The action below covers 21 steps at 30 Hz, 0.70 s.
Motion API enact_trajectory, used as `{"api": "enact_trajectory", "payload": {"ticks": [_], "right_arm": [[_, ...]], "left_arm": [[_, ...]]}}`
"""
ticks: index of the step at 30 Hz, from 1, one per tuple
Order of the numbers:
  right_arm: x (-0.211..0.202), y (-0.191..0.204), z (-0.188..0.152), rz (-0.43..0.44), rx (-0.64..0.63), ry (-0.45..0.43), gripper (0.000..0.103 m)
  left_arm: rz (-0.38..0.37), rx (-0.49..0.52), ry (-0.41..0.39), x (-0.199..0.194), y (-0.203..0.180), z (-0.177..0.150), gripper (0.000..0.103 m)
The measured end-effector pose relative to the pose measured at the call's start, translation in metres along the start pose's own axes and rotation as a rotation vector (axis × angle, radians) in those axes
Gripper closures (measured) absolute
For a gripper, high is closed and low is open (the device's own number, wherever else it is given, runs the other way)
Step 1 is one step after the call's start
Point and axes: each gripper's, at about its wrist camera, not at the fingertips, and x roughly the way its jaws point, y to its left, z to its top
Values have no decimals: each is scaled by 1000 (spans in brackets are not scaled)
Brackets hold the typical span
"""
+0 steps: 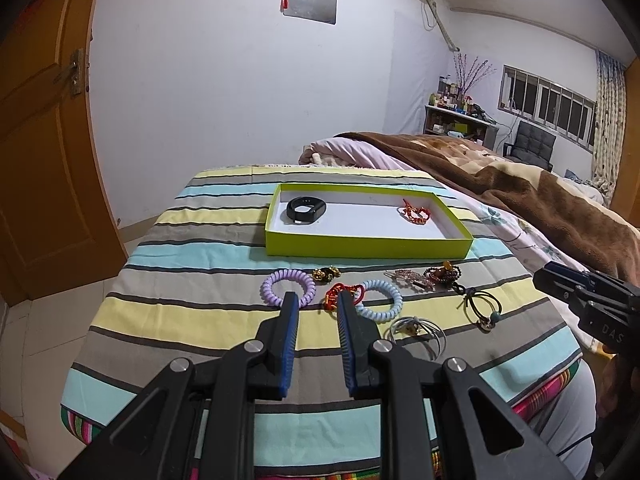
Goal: Organize jewelry
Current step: 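Withdraw both grippers from the box back toward the remaining jewelry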
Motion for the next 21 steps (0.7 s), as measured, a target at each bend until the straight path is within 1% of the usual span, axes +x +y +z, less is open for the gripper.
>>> {"api": "enact_trajectory", "payload": {"ticks": [8, 9, 11, 18, 21], "right_arm": [[10, 0, -1, 14, 0, 19, 73], [12, -1, -1, 16, 3, 24, 73], [17, -1, -1, 19, 7, 32, 73], [38, -3, 2, 40, 14, 68, 73], [48, -5, 4, 47, 19, 80, 73]], "left_arm": [[-11, -9, 21, 9, 1, -3, 82], [-12, -10, 25, 11, 2, -3, 81], [-16, -13, 31, 15, 2, -3, 77], [-44, -16, 65, 33, 0, -2, 75], [-52, -8, 79, 42, -3, -2, 71]]}}
